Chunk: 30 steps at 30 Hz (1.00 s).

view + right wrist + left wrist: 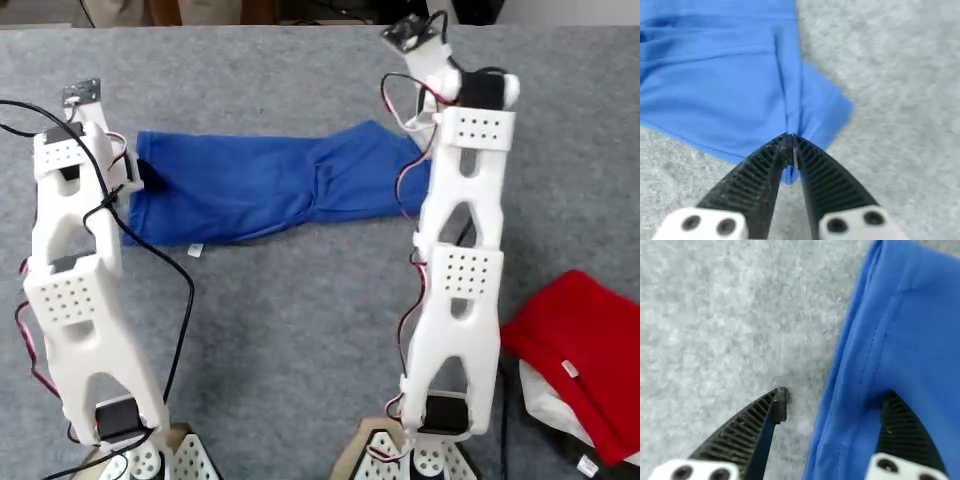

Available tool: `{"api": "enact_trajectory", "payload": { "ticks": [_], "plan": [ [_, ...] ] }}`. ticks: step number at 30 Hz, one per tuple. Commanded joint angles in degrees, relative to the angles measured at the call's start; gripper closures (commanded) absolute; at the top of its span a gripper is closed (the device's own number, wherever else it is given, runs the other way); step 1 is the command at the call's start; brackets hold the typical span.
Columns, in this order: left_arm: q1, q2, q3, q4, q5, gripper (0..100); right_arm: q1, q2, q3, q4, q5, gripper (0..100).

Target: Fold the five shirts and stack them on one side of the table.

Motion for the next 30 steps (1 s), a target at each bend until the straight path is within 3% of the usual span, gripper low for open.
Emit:
{"api": "enact_trajectory", "payload": {
  "ticks": [1,11,15,23,30],
  "plan": [
    [0.6,6.1,-14.2,2.8,0.2,70,1.5,-8.0,0.4,0.9,0.1,99.5],
    [2.2,24.8,-45.7,18.4,-0.3,98,2.7,-11.7,0.7,0.8,0.1,99.4],
    [2.0,27.7,-54.2,23.3,0.1,98,3.8,-10.3,0.7,-1.0,-3.2,99.4],
    [0.7,26.7,-65.3,33.0,0.4,98,10.5,6.7,0.2,-10.5,-23.9,99.4],
    [10.1,12.1,-61.8,32.9,5.8,98,12.2,16.7,-2.9,-16.4,-28.6,99.4]
  ]
}}
